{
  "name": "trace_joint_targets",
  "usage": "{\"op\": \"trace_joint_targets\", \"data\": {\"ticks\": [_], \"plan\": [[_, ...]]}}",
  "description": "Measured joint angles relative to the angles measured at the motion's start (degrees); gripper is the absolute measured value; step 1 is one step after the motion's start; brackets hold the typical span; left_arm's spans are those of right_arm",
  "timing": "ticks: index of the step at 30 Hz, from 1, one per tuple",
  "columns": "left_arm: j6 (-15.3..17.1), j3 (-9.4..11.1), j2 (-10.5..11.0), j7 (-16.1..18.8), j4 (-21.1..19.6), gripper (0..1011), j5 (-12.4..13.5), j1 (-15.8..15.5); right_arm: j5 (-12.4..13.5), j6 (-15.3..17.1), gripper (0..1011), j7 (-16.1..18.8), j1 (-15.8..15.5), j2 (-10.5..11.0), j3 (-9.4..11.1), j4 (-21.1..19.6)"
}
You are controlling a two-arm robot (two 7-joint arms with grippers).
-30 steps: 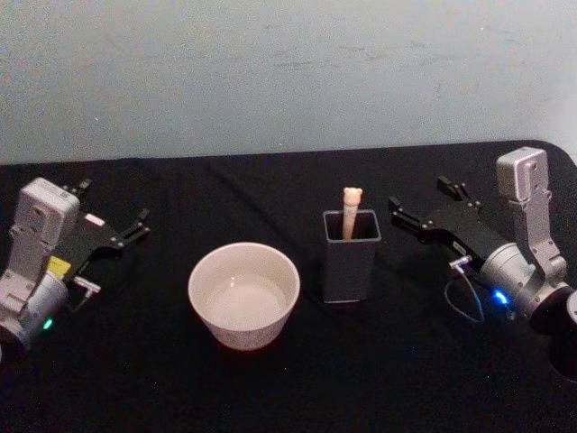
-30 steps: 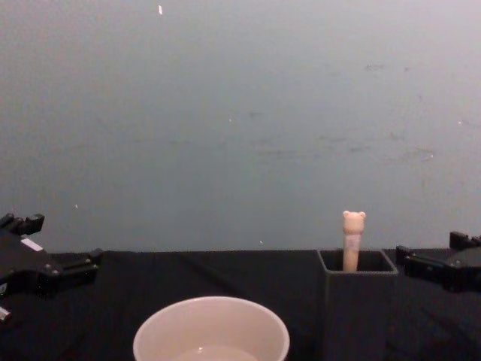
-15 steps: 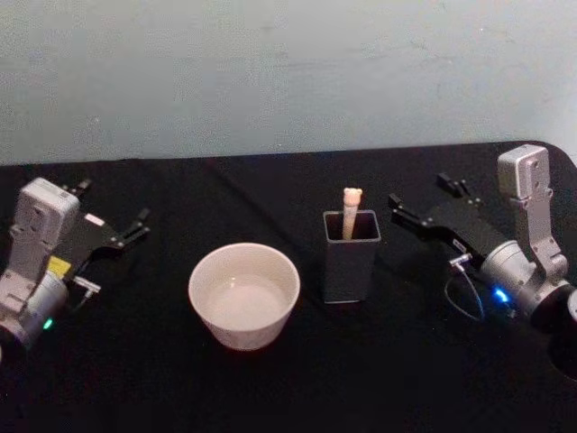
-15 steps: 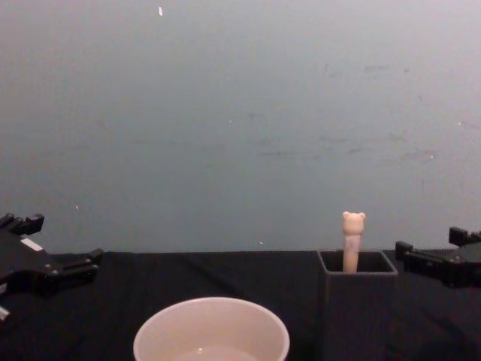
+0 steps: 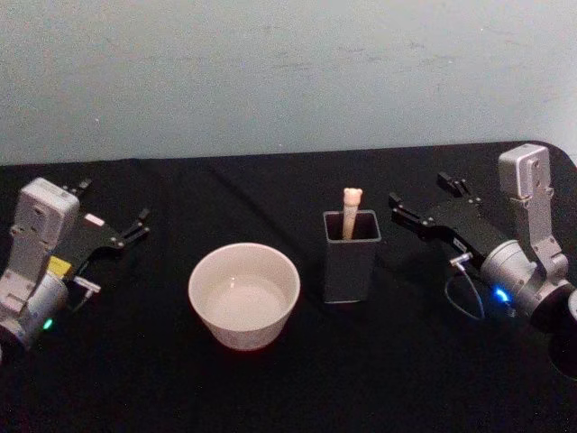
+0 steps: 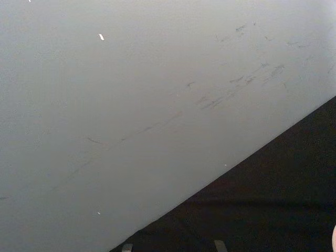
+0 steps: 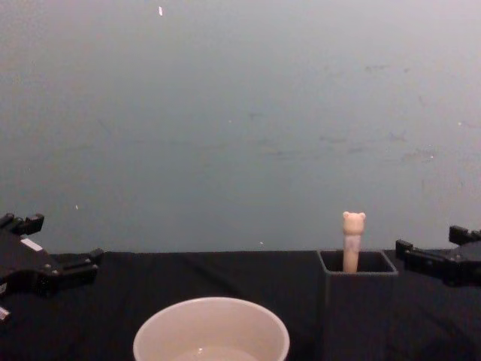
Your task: Pick up the stirring spoon with one hand, stir inside the cup, then place it back in its original position.
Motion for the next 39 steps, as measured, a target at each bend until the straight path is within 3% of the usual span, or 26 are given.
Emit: {"op": "trace_joint_targets", "data": {"ticks": [39], "plan": [[0.0, 0.0, 0.0, 0.0, 0.0, 1001, 0.0, 0.0, 0.03, -0.02, 1002, 0.0, 0.0, 0.0, 0.0, -0.04]]}}
